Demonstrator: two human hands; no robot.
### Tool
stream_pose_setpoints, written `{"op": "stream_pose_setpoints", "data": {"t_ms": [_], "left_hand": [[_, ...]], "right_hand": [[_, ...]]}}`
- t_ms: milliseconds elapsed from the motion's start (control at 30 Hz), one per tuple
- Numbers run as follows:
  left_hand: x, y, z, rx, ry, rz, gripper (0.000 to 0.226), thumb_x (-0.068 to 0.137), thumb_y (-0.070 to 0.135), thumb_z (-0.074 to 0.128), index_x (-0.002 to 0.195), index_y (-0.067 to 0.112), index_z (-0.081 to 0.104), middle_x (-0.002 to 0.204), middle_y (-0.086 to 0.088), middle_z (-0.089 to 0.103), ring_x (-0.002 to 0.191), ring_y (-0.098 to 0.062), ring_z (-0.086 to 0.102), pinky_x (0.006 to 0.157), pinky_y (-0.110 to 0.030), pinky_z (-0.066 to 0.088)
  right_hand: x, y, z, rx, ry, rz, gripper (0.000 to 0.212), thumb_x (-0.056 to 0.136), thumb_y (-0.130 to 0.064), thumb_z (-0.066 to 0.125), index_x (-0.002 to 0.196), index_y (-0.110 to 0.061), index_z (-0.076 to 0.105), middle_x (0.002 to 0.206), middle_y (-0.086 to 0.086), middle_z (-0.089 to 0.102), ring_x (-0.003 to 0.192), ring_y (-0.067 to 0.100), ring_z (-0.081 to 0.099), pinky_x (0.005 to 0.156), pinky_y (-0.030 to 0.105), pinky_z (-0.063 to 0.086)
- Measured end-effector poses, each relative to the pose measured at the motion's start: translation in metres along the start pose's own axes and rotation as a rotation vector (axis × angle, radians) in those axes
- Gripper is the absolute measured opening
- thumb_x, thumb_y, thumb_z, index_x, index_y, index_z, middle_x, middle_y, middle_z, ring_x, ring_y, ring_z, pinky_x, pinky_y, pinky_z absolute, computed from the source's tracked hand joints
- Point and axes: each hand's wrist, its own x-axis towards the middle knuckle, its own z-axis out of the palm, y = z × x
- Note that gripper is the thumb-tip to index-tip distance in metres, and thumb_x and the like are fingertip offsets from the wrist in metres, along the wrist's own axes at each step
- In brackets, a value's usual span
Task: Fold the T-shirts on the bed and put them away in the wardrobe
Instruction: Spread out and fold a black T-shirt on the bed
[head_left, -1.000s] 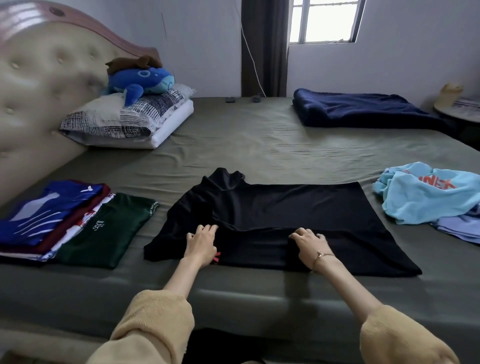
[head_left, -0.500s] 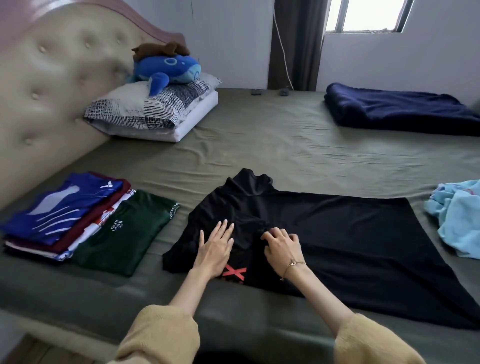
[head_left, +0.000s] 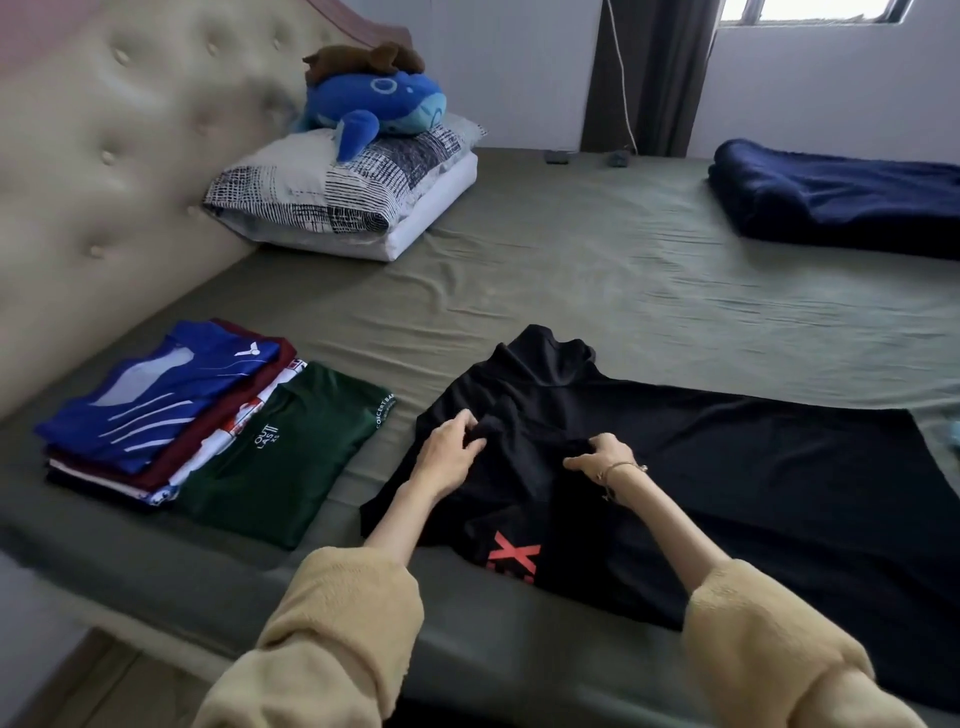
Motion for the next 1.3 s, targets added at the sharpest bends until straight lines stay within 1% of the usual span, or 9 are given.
{"op": "stream_pose_setpoints", "data": {"t_ms": [100, 267, 500, 567, 700, 800, 967, 1133, 1300], "left_hand": [[-0.003, 0.002, 0.003, 0.175, 0.032, 0.103, 0.025, 0.099, 0.031, 0.045, 0.111, 0.01, 0.046, 0.112, -0.012, 0.063, 0.104, -0.034, 0.059, 0.078, -0.037, 0.044], [-0.011, -0.001, -0.004, 0.353, 0.03, 0.06, 0.037, 0.099, 0.044, 0.035, 0.114, 0.013, 0.049, 0.114, -0.013, 0.064, 0.108, -0.032, 0.058, 0.082, -0.037, 0.042], [-0.024, -0.025, -0.047, 0.35, -0.28, -0.145, 0.027, 0.088, 0.045, 0.049, 0.075, 0.024, 0.06, 0.1, -0.004, 0.067, 0.104, -0.024, 0.056, 0.097, -0.036, 0.033], [-0.025, -0.031, -0.056, 0.25, -0.355, -0.187, 0.023, 0.087, 0.038, 0.053, 0.07, 0.024, 0.06, 0.097, -0.005, 0.064, 0.104, -0.024, 0.055, 0.095, -0.035, 0.035], [-0.031, -0.04, -0.053, 0.144, -0.317, -0.127, 0.017, 0.096, 0.031, 0.048, 0.091, 0.018, 0.057, 0.098, -0.005, 0.06, 0.104, -0.025, 0.056, 0.077, -0.028, 0.036], [-0.042, -0.037, -0.039, 0.209, -0.162, -0.072, 0.028, 0.1, 0.033, 0.041, 0.111, 0.01, 0.051, 0.106, -0.016, 0.062, 0.103, -0.032, 0.056, 0.078, -0.033, 0.037], [-0.057, -0.044, -0.03, 0.507, 0.086, 0.054, 0.038, 0.1, 0.045, 0.033, 0.112, 0.012, 0.047, 0.095, -0.017, 0.069, 0.096, -0.036, 0.061, 0.08, -0.039, 0.04], [-0.061, -0.052, -0.042, 0.325, -0.004, -0.021, 0.024, 0.091, 0.042, 0.048, 0.092, 0.018, 0.052, 0.093, -0.005, 0.069, 0.096, -0.025, 0.06, 0.096, -0.034, 0.029], [-0.066, -0.064, -0.056, 0.435, -0.018, 0.069, 0.011, 0.091, 0.018, 0.043, 0.098, 0.017, 0.053, 0.078, -0.003, 0.063, 0.086, -0.026, 0.057, 0.095, -0.031, 0.027]], "right_hand": [[0.01, 0.008, -0.005, 0.019, -0.019, -0.025, 0.035, 0.091, -0.036, 0.056, 0.112, -0.008, 0.055, 0.11, 0.01, 0.06, 0.104, 0.025, 0.055, 0.088, 0.033, 0.036], [0.049, 0.026, 0.006, 0.01, -0.116, -0.046, 0.062, 0.08, -0.051, 0.062, 0.13, -0.016, 0.05, 0.091, -0.004, 0.051, 0.091, 0.017, 0.043, 0.082, 0.035, 0.026], [0.029, 0.01, 0.001, 0.049, -0.187, 0.002, 0.114, 0.039, -0.08, 0.069, 0.134, -0.022, 0.045, 0.129, 0.005, 0.055, 0.116, 0.021, 0.046, 0.099, 0.034, 0.031], [0.017, 0.005, 0.0, 0.023, -0.163, -0.016, 0.103, 0.051, -0.072, 0.072, 0.136, -0.021, 0.043, 0.136, 0.007, 0.051, 0.127, 0.027, 0.043, 0.112, 0.041, 0.026], [-0.001, 0.006, 0.018, -0.069, 0.049, -0.081, 0.069, 0.082, -0.055, 0.06, 0.131, -0.011, 0.04, 0.133, 0.008, 0.049, 0.124, 0.029, 0.045, 0.102, 0.047, 0.032], [-0.017, 0.005, 0.036, -0.083, 0.272, -0.161, 0.063, 0.087, -0.054, 0.05, 0.13, -0.009, 0.034, 0.128, 0.009, 0.048, 0.121, 0.027, 0.045, 0.096, 0.049, 0.033], [-0.034, 0.017, 0.061, -0.307, 0.62, -0.444, 0.056, 0.088, -0.046, 0.047, 0.132, -0.012, 0.045, 0.133, 0.013, 0.046, 0.125, 0.028, 0.044, 0.103, 0.057, 0.029], [-0.049, 0.022, 0.083, -0.475, 0.262, -0.936, 0.066, 0.091, -0.053, 0.014, 0.144, -0.021, 0.036, 0.156, -0.005, 0.019, 0.143, 0.005, 0.008, 0.112, 0.061, -0.002], [-0.05, 0.026, 0.089, -0.645, 0.123, -0.935, 0.093, 0.072, -0.071, -0.023, 0.15, -0.03, 0.006, 0.157, -0.013, -0.001, 0.139, 0.0, -0.015, 0.108, 0.054, -0.021]]}}
